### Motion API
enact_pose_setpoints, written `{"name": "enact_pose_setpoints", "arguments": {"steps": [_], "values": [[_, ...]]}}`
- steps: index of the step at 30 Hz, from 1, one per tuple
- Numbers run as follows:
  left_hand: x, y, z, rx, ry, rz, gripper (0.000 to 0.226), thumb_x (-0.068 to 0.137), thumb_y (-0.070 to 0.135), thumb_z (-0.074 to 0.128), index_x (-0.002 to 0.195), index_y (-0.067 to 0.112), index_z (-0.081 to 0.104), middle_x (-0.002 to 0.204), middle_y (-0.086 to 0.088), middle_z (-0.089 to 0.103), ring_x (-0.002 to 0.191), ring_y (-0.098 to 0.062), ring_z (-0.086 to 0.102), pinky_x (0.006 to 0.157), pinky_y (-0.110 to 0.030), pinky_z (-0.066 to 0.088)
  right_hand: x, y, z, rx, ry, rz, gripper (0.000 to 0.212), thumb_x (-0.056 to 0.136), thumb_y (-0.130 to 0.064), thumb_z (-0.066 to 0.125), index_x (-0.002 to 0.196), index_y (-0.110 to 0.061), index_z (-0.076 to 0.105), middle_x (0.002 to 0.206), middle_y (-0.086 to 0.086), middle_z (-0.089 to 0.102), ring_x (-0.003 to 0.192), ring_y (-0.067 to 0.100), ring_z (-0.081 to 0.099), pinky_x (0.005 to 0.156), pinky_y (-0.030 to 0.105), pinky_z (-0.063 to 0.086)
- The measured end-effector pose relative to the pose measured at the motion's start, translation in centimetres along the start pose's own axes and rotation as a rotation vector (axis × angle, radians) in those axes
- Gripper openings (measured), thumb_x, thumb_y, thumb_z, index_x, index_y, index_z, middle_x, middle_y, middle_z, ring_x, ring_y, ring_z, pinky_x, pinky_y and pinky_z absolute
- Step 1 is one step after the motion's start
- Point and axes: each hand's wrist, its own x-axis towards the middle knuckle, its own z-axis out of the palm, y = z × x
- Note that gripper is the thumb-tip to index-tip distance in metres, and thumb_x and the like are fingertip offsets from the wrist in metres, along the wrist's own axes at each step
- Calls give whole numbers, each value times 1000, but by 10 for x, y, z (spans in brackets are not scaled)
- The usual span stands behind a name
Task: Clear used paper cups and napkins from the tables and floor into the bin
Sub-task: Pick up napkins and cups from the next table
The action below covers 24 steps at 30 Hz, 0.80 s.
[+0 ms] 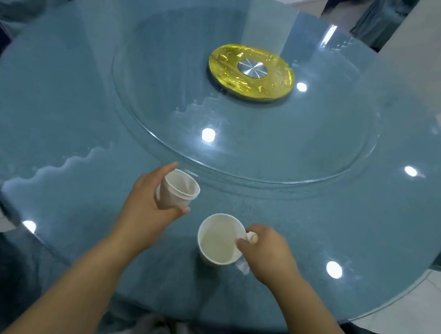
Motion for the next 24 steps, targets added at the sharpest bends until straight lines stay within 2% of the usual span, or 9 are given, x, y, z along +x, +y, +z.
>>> {"name": "enact_pose_setpoints", "arguments": {"steps": [3,6,8,11,15,19,22,24], "values": [[1,-6,0,-23,-7,1,74,71,8,79,127,42,46,128,8,46,108,-19,53,100,-32,42,-1,2,2,130,52,61,8,80,-22,59,78,-16,62,75,6,67,77,28,63,68,33,50],[2,-10,7,-62,-17,1,73,70,9,80,122,46,45,130,4,49,109,-23,55,99,-39,45,-7,12,-1,306,147,115,7,77,-17,59,75,-12,63,70,11,69,72,31,66,69,41,56],[1,-8,15,-77,-35,8,73,69,9,80,121,47,45,130,4,50,110,-27,55,97,-43,46,-16,21,-8,411,229,141,6,78,-15,60,74,-18,64,71,9,69,72,31,66,69,42,56],[-4,0,30,-89,-78,26,74,69,12,81,122,48,44,130,4,50,109,-28,56,95,-40,47,-33,37,-26,514,352,171,8,81,-15,62,81,-23,64,70,1,66,66,25,62,62,34,52],[-20,22,49,-127,-116,88,75,69,13,81,123,47,44,130,3,51,102,-25,60,88,-38,51,-60,60,-60,593,496,182,16,81,-13,65,70,-23,60,66,0,62,63,24,59,65,42,54],[-49,56,71,-167,-127,148,73,71,13,80,128,42,44,127,6,52,88,-16,61,70,-20,46,-96,88,-96,639,620,111,12,83,-13,65,76,-22,62,71,-3,61,64,18,57,60,35,51],[-83,82,97,-213,-140,195,74,71,14,81,130,41,45,123,8,53,88,-13,61,70,-20,46,-128,115,-122,686,685,42,16,83,-10,65,74,-24,61,72,-4,60,64,13,54,53,28,48],[-112,99,121,-239,-153,223,76,68,18,83,128,44,44,121,10,53,89,-14,61,71,-21,47,-151,139,-138,720,711,-7,13,83,-8,65,77,-20,64,73,-3,61,64,12,55,54,26,47]]}}
